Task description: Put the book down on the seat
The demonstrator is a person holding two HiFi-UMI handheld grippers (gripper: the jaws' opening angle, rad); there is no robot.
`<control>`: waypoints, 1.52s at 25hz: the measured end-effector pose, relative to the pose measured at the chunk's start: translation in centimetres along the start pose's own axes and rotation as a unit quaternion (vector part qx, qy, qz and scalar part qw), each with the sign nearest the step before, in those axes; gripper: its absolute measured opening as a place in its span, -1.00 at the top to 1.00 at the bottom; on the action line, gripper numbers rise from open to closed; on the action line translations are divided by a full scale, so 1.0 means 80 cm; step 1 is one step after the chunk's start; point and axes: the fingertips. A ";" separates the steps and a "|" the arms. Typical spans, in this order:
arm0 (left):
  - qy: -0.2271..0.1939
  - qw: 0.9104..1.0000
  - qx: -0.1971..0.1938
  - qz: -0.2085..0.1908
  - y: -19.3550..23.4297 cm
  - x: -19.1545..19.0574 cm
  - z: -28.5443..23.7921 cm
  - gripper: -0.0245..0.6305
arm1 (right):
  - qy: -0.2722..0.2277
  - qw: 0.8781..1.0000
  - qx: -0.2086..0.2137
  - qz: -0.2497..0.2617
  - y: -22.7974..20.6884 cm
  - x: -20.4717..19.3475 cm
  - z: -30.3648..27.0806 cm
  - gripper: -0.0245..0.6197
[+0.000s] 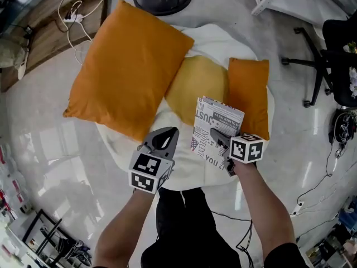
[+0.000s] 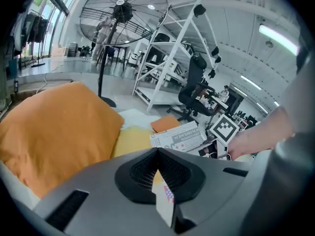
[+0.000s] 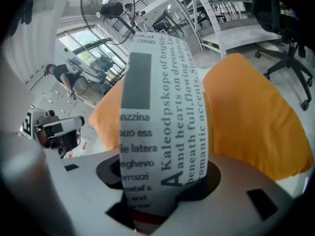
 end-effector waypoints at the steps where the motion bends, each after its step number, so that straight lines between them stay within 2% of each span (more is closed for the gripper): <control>1: 0.002 1.000 0.001 -0.002 0.001 -0.003 -0.002 0.92 | 0.007 1.000 0.001 -0.001 -0.001 -0.002 -0.005 0.14; 6: 0.004 1.000 -0.004 0.000 0.002 -0.004 -0.010 0.92 | 0.049 0.999 0.008 0.017 -0.002 -0.005 -0.036 0.13; 10: 0.006 1.000 -0.009 -0.007 -0.001 -0.005 -0.012 0.92 | 0.066 0.997 0.022 0.019 0.001 -0.002 -0.048 0.12; 12: 0.010 1.000 -0.009 -0.008 0.000 -0.008 -0.011 0.92 | 0.068 0.997 0.016 0.032 0.000 0.004 -0.047 0.12; 15: 0.013 1.000 -0.010 -0.005 0.005 -0.015 -0.009 0.92 | 0.063 0.995 -0.016 0.070 -0.009 0.012 -0.039 0.11; 18: 0.015 1.000 -0.008 -0.003 0.011 -0.021 -0.005 0.92 | 0.055 0.994 -0.042 0.087 -0.020 0.012 -0.028 0.12; 19: 0.015 1.000 -0.006 -0.006 0.013 -0.023 -0.003 0.92 | 0.051 0.994 -0.047 0.090 -0.023 0.011 -0.023 0.32; 22: 0.018 1.000 -0.005 -0.012 0.012 -0.029 0.000 0.92 | 0.040 0.993 -0.055 0.097 -0.027 0.004 -0.010 0.35; 23: 0.019 1.000 -0.005 -0.013 0.012 -0.031 0.001 0.92 | 0.036 0.993 -0.058 0.096 -0.029 0.002 -0.007 0.32; 24: 0.019 1.000 -0.006 -0.014 0.011 -0.033 0.002 0.92 | 0.031 0.994 -0.059 0.090 -0.031 0.000 -0.004 0.20; 25: 0.019 1.000 -0.007 -0.015 0.009 -0.034 0.004 0.92 | 0.024 0.995 -0.059 0.078 -0.033 -0.001 -0.001 -0.02; 27: 0.019 1.000 -0.011 -0.018 0.006 -0.037 0.009 0.92 | 0.006 0.996 -0.074 0.055 -0.040 -0.001 0.010 -0.03; 31: 0.008 0.999 -0.018 -0.025 -0.004 -0.035 0.023 0.92 | -0.015 0.986 -0.158 0.052 -0.063 -0.001 0.044 -0.02; 34: -0.007 0.999 -0.022 -0.032 -0.015 -0.023 0.040 0.92 | -0.023 0.980 -0.191 0.059 -0.058 -0.002 0.070 0.04; 36: -0.021 0.999 -0.020 -0.036 -0.025 -0.007 0.058 0.92 | -0.033 0.980 -0.189 0.062 -0.037 0.003 0.089 0.18; 38: -0.037 0.998 -0.002 -0.043 -0.033 0.015 0.083 0.92 | -0.044 0.980 -0.184 0.067 -0.008 0.011 0.115 0.26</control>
Point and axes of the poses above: the fingertips, and each gripper's own axes: z backward along the fingers, y to its left, x out of its top, and after that the axes turned 14 degrees about z, right-handed
